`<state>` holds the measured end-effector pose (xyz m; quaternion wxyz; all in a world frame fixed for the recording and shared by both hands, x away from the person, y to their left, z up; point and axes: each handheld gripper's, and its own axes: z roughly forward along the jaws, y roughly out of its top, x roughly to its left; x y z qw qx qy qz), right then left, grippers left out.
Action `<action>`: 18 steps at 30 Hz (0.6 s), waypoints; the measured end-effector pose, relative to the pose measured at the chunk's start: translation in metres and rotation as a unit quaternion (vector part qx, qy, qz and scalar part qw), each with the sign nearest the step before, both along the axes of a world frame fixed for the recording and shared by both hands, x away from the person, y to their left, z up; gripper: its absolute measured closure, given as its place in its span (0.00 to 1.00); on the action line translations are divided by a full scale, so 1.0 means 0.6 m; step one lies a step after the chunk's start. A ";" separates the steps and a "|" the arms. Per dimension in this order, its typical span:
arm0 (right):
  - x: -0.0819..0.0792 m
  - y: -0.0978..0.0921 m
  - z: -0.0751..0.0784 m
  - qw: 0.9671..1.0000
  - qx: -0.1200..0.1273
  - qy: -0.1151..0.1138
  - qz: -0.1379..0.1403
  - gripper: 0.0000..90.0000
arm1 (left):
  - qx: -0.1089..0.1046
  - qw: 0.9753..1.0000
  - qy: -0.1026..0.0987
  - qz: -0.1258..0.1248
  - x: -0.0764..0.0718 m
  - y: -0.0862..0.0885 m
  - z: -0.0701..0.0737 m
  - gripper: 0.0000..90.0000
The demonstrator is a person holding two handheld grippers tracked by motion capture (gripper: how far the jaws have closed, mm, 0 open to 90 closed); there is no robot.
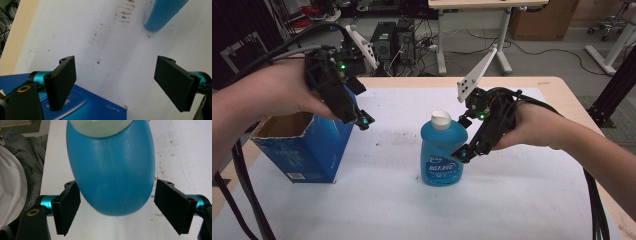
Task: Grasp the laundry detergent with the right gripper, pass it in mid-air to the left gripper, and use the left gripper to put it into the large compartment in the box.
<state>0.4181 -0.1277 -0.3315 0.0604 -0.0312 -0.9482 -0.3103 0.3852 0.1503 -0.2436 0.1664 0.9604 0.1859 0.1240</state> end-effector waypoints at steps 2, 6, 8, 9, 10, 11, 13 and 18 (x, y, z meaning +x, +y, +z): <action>0.001 0.003 -0.003 1.000 0.003 0.000 0.001 0.23 | -0.012 1.000 -0.005 0.001 -0.002 0.002 0.004 0.20; 0.000 0.009 -0.009 1.000 0.005 0.002 0.004 0.23 | -0.031 0.999 -0.013 -0.004 -0.004 0.006 0.011 0.20; 0.000 0.010 -0.012 1.000 0.004 0.004 0.005 0.23 | -0.040 0.999 -0.015 -0.006 -0.005 0.009 0.014 0.20; 0.000 0.010 -0.014 1.000 0.005 0.002 0.005 0.23 | -0.042 0.999 -0.016 -0.006 -0.005 0.010 0.015 0.20; 0.001 0.011 -0.015 1.000 0.008 0.003 0.006 0.23 | -0.044 0.999 -0.018 -0.004 -0.006 0.011 0.016 0.20; 0.001 0.010 -0.016 1.000 0.005 0.006 0.004 0.23 | -0.047 0.999 -0.019 -0.003 -0.006 0.012 0.017 0.20; 0.002 0.011 -0.020 1.000 0.011 0.000 0.004 0.23 | -0.053 0.998 -0.017 -0.002 -0.007 0.014 0.018 0.20; 0.003 0.014 -0.025 1.000 0.016 0.003 0.006 0.23 | -0.055 0.998 -0.019 -0.003 -0.009 0.016 0.019 0.20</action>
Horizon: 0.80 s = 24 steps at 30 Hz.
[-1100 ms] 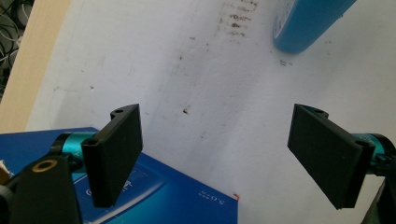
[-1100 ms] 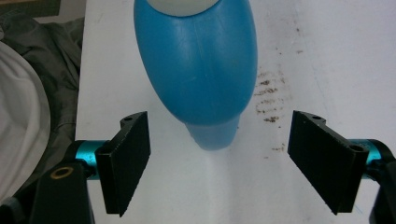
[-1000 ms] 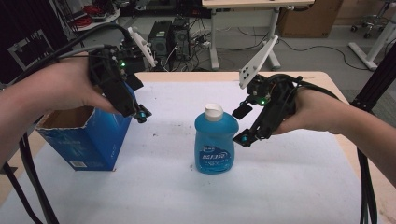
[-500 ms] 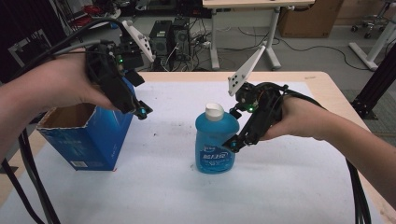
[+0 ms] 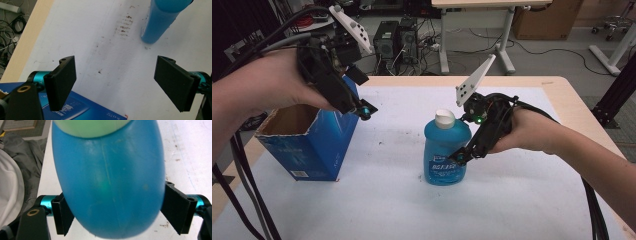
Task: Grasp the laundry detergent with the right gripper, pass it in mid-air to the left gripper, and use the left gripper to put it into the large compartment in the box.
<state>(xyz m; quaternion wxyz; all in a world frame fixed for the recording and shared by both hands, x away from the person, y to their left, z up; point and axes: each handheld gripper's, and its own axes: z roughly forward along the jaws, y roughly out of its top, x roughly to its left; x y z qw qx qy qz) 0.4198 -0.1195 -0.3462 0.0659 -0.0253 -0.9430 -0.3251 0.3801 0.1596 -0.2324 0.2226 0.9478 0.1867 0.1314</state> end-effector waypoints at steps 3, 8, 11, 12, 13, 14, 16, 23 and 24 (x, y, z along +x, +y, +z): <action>-0.001 0.004 -0.002 1.000 0.002 -0.001 0.005 0.23 | -0.003 1.000 -0.001 -0.001 -0.001 0.000 0.001 0.20; -0.001 0.008 -0.006 1.000 -0.001 -0.001 0.009 0.23 | -0.006 1.000 -0.001 -0.002 -0.002 0.000 0.002 0.20; -0.002 0.008 -0.008 1.000 0.001 -0.003 0.010 0.23 | -0.004 1.000 -0.001 -0.004 -0.002 0.001 0.002 0.20; -0.002 0.008 -0.009 1.000 -0.002 -0.003 0.011 0.23 | -0.003 1.000 -0.002 -0.004 -0.002 0.001 0.002 0.20; -0.002 0.008 -0.010 1.000 -0.003 -0.004 0.010 0.23 | -0.004 1.000 -0.002 -0.001 -0.002 0.002 0.002 0.20; -0.002 0.007 -0.010 1.000 -0.003 -0.004 0.012 0.24 | -0.005 1.000 -0.002 -0.002 -0.002 0.003 0.002 0.20; -0.002 0.007 -0.011 1.000 -0.004 -0.008 0.014 0.24 | -0.007 1.000 -0.003 -0.001 -0.003 0.003 0.003 0.20; -0.003 0.006 -0.011 1.000 -0.001 -0.013 0.018 0.31 | -0.005 1.000 -0.004 -0.003 -0.005 0.003 0.004 0.20; -0.003 0.006 -0.011 1.000 -0.002 -0.014 0.019 0.31 | -0.005 1.000 -0.004 -0.003 -0.006 0.003 0.004 0.20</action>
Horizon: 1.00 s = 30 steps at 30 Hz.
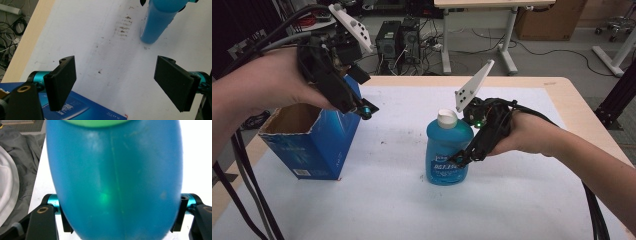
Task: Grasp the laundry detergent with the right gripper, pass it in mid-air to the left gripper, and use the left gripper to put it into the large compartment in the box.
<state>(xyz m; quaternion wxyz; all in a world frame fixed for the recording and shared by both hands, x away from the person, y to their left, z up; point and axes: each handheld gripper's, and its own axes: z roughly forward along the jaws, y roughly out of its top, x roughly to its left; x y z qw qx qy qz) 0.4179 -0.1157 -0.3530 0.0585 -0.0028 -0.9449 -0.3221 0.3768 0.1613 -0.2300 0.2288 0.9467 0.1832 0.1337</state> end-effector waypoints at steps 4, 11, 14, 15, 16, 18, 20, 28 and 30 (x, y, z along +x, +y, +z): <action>0.000 -0.002 -0.001 1.000 0.003 0.000 0.001 0.34 | 0.001 1.000 -0.002 -0.001 -0.001 -0.001 0.000 0.20; 0.000 -0.005 -0.001 1.000 0.001 -0.008 0.001 0.37 | -0.005 1.000 -0.004 -0.003 -0.001 0.000 0.001 0.20; -0.001 -0.004 -0.003 1.000 0.001 -0.010 0.001 0.38 | -0.004 1.000 -0.005 -0.004 -0.002 0.001 0.002 0.20; -0.001 -0.004 -0.004 1.000 0.001 -0.009 0.001 0.38 | -0.005 1.000 -0.004 -0.002 -0.002 0.001 0.001 0.20; -0.001 -0.004 -0.004 1.000 0.001 -0.011 0.003 0.38 | -0.006 1.000 -0.004 -0.001 -0.002 0.002 0.001 0.20; -0.002 -0.003 -0.005 1.000 0.001 -0.013 0.004 0.40 | -0.005 1.000 -0.003 -0.002 -0.002 0.003 0.002 0.20; -0.002 -0.002 -0.005 1.000 0.000 -0.017 0.006 0.42 | -0.006 1.000 -0.004 -0.002 -0.003 0.003 0.002 0.20; -0.007 -0.003 -0.005 0.999 0.004 -0.029 0.014 0.48 | -0.012 1.000 -0.006 -0.003 -0.003 0.004 0.005 0.20; -0.009 -0.004 -0.006 0.999 0.006 -0.031 0.014 0.49 | -0.013 1.000 -0.006 -0.003 -0.003 0.004 0.005 0.20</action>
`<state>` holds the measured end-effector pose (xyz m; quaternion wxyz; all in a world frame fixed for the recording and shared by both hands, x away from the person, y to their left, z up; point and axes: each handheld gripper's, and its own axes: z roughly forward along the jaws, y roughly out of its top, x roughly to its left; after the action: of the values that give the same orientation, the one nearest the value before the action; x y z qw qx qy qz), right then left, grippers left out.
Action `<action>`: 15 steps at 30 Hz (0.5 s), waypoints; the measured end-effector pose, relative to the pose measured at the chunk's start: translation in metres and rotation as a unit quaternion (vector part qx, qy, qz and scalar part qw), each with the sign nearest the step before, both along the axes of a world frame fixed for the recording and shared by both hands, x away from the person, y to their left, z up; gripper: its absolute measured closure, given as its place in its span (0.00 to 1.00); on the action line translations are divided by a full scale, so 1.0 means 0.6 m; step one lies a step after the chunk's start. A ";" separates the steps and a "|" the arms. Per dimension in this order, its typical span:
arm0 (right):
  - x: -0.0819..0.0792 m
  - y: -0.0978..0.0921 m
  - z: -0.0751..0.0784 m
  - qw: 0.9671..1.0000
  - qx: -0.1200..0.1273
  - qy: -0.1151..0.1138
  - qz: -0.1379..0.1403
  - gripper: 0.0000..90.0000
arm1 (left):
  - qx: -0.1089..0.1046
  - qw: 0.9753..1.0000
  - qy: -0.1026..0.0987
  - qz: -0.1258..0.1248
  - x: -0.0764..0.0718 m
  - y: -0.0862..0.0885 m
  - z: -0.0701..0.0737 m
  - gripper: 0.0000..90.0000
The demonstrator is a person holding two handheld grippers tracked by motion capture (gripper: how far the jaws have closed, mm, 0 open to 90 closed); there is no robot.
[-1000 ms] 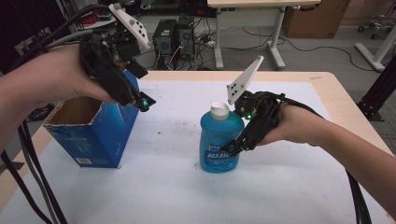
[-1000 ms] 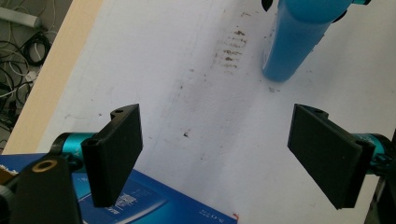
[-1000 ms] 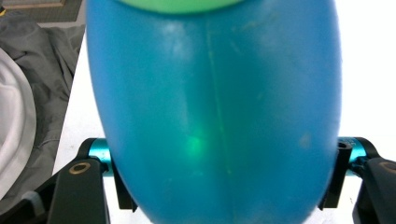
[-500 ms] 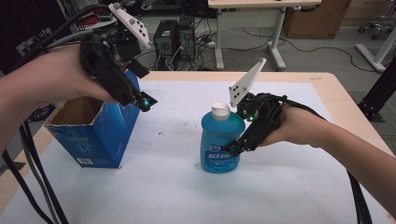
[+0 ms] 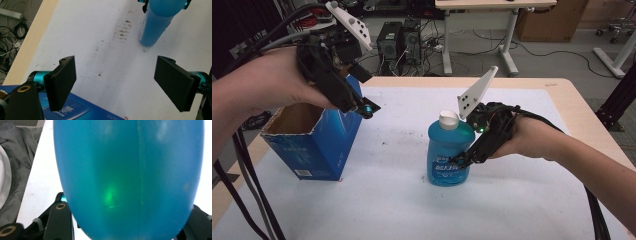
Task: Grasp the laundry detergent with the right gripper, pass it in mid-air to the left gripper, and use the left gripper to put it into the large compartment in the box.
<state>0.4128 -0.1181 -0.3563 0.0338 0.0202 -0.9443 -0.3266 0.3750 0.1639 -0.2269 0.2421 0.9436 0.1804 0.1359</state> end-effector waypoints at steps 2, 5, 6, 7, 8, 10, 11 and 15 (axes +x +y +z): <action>-0.002 -0.001 0.000 1.000 0.001 -0.003 0.001 0.49 | 0.000 1.000 0.000 -0.003 0.000 0.000 0.000 0.20; -0.005 -0.002 0.000 1.000 0.006 -0.009 0.002 0.50 | -0.001 1.000 0.000 -0.003 0.000 0.000 0.000 0.20; -0.005 -0.003 0.001 1.000 0.005 -0.009 0.002 0.50 | -0.001 1.000 -0.001 -0.003 0.000 0.000 0.000 0.20; -0.006 -0.003 0.001 1.000 0.005 -0.010 0.001 0.50 | -0.002 1.000 -0.001 -0.005 0.001 0.000 0.001 0.20; -0.007 -0.003 0.001 1.000 0.005 -0.009 0.000 0.50 | -0.001 1.000 -0.002 -0.007 0.000 -0.001 0.002 0.20; -0.007 -0.003 0.005 1.000 0.007 -0.005 -0.004 0.51 | -0.004 1.000 -0.002 -0.008 0.000 -0.001 0.004 0.20; -0.006 -0.004 0.008 1.000 0.010 -0.002 -0.006 0.50 | -0.004 1.000 -0.003 -0.011 0.000 -0.001 0.006 0.20; -0.002 -0.008 0.030 1.000 0.025 0.009 -0.016 0.50 | -0.015 1.000 -0.003 -0.019 0.000 -0.003 0.015 0.20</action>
<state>0.4114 -0.1231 -0.3380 0.0366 0.0033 -0.9357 -0.3510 0.3748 0.1621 -0.2181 0.2590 0.9428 0.1634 0.1317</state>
